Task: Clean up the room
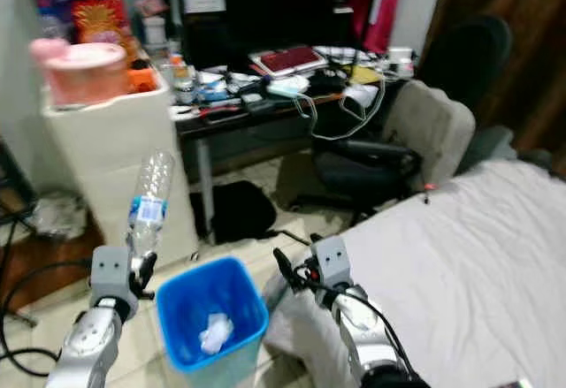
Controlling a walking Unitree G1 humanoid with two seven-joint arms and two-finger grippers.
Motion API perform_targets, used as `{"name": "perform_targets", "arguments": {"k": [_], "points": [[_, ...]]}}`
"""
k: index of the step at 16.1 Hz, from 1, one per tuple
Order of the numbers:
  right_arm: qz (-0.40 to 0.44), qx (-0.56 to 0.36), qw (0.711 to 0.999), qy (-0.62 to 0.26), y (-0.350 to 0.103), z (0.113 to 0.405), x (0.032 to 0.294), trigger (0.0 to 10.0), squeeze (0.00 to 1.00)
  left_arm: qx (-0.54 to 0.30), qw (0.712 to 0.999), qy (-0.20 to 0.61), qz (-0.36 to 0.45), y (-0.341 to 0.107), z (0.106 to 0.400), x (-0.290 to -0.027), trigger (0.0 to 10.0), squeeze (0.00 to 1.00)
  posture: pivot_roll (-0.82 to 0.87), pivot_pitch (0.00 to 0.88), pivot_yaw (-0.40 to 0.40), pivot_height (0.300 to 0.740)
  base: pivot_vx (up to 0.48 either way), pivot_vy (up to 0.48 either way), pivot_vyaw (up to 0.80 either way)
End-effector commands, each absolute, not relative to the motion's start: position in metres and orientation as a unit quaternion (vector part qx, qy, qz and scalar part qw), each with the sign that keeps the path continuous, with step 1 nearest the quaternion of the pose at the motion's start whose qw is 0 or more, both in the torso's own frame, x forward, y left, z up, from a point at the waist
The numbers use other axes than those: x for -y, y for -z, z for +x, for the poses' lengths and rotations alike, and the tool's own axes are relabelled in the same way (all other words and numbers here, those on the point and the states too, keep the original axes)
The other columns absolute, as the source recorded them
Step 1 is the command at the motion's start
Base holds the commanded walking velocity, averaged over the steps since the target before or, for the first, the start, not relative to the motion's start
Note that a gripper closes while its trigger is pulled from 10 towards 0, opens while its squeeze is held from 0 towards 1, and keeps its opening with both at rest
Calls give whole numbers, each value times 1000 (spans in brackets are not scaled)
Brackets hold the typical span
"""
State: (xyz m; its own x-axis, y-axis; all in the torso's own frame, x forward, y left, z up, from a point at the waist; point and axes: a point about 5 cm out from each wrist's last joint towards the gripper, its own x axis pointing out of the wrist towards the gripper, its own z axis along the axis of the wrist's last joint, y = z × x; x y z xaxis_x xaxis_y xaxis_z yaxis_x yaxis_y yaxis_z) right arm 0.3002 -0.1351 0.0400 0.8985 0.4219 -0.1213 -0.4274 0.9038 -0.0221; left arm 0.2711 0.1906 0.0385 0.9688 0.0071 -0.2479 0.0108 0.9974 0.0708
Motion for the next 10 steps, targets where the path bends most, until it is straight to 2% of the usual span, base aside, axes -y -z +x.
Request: {"name": "perform_targets", "arguments": {"k": [1,4,7,10], "points": [[-29,-58,977,-205,-40,300,146,10000,0,-114,992,40,30,-42,280,-172,10000,0,121,1,-34,740,461,0,0],[-31,-63,974,-214,-39,299,143,10000,0,-178,984,28,10,-21,285,-176,10000,0,118,1,-37,740,421,0,0],[-34,-64,973,-221,-39,300,141,10000,0,-268,963,25,-21,1,288,-176,10000,0,107,0,-42,740,0,0,0],[-37,-69,971,-226,-38,300,140,10000,0,-336,937,34,-90,17,283,-167,10000,0,107,0,-42,740,0,0,0]]}}
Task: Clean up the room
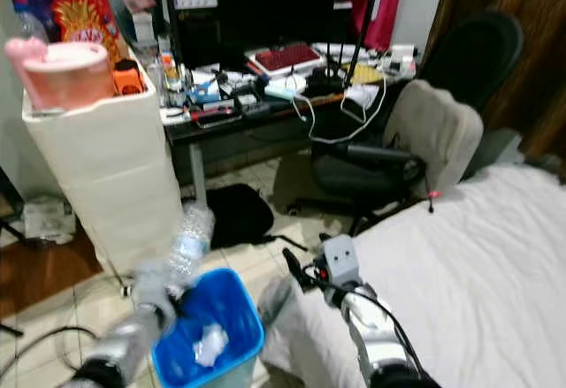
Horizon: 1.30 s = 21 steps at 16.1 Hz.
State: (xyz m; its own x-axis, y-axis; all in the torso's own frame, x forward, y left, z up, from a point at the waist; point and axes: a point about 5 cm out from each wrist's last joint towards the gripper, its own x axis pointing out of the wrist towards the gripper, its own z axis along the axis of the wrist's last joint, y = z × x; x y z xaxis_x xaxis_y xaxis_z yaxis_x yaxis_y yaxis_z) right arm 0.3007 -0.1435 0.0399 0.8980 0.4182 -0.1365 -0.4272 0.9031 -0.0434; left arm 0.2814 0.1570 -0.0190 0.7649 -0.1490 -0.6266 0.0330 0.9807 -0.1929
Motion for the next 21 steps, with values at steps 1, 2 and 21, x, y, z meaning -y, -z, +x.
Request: {"name": "perform_targets", "arguments": {"k": [1,2,21], "points": [[-39,-71,971,-227,-38,300,140,10000,0,-347,932,36,-98,19,282,-165,10000,0,86,0,-43,740,0,0,0],[-42,-74,970,-230,-37,299,139,10000,0,-369,921,49,-117,23,280,-158,10000,894,75,0,-40,740,0,0,0],[-30,-20,993,-114,-49,292,174,10000,0,9,996,67,60,-77,266,-153,10000,0,91,0,-32,740,0,0,-124]]}}
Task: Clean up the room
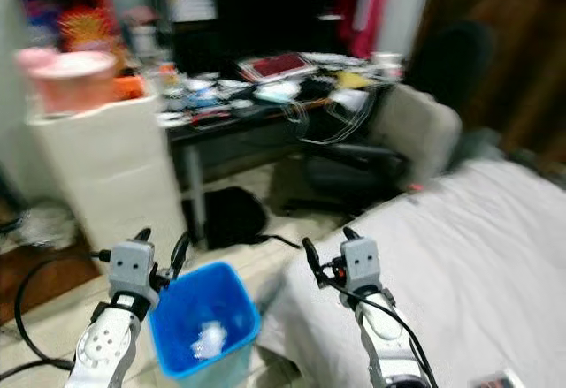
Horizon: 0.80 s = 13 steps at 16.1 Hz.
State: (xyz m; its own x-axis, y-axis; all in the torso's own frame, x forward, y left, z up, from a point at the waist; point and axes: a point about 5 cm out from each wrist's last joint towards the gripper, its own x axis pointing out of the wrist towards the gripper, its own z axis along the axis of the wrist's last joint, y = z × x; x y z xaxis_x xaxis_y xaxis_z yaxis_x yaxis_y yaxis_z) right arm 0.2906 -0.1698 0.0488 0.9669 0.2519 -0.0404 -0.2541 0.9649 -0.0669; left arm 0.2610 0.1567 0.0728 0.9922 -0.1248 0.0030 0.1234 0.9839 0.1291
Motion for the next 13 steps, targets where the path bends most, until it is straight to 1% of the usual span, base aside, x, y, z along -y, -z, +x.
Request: {"name": "perform_targets", "arguments": {"k": [1,7,8,10,11,13], "points": [[-29,-27,993,-115,-48,292,175,10000,0,5,994,80,72,-80,266,-151,10000,0,78,0,-25,740,0,0,-788],[-26,-39,992,-114,-45,291,178,10000,0,-16,990,102,93,-74,277,-148,10000,0,49,0,-7,740,0,0,-784],[-19,-42,992,-116,-44,292,177,10000,0,-23,989,120,79,-74,279,-144,10000,0,40,0,-2,740,0,0,-781],[-13,-45,992,-114,-43,292,177,10000,0,-19,986,135,96,-74,281,-141,10000,0,37,0,0,740,0,0,-784],[-12,-47,992,-114,-43,291,178,10000,0,-14,983,143,110,-75,282,-139,10000,0,34,0,2,740,0,-480,-788],[-8,-49,993,-109,-43,293,179,10000,0,-7,982,157,106,-76,285,-136,10000,0,28,0,5,740,0,-480,-784]]}}
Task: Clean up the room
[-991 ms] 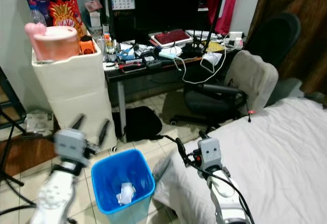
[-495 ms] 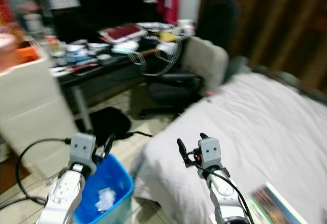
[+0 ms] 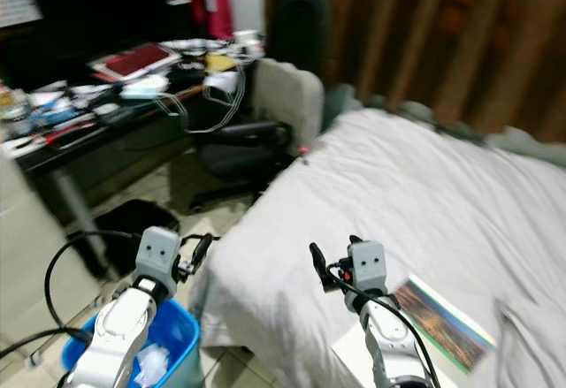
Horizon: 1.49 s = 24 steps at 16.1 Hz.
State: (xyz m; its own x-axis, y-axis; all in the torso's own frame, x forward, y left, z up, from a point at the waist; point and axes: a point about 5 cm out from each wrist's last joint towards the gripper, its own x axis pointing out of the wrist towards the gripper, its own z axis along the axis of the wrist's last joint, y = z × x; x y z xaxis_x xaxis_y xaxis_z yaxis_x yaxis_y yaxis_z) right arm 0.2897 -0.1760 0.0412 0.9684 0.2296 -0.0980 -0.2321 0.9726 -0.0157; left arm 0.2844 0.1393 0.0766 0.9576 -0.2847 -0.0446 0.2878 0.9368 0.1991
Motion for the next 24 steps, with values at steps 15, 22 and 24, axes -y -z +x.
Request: {"name": "perform_targets", "arguments": {"k": [15,22,24], "points": [[-1,-54,991,-120,-41,291,179,10000,0,-56,992,96,67,-58,294,-162,10000,0,22,0,5,740,0,64,-731],[2,-57,990,-128,-39,288,179,10000,0,-21,995,95,32,-70,292,-136,10000,0,17,0,6,740,173,69,0],[-5,-67,989,-131,-37,288,177,10000,0,-25,994,97,39,-69,294,-138,10000,0,19,0,9,740,461,0,-703]]}}
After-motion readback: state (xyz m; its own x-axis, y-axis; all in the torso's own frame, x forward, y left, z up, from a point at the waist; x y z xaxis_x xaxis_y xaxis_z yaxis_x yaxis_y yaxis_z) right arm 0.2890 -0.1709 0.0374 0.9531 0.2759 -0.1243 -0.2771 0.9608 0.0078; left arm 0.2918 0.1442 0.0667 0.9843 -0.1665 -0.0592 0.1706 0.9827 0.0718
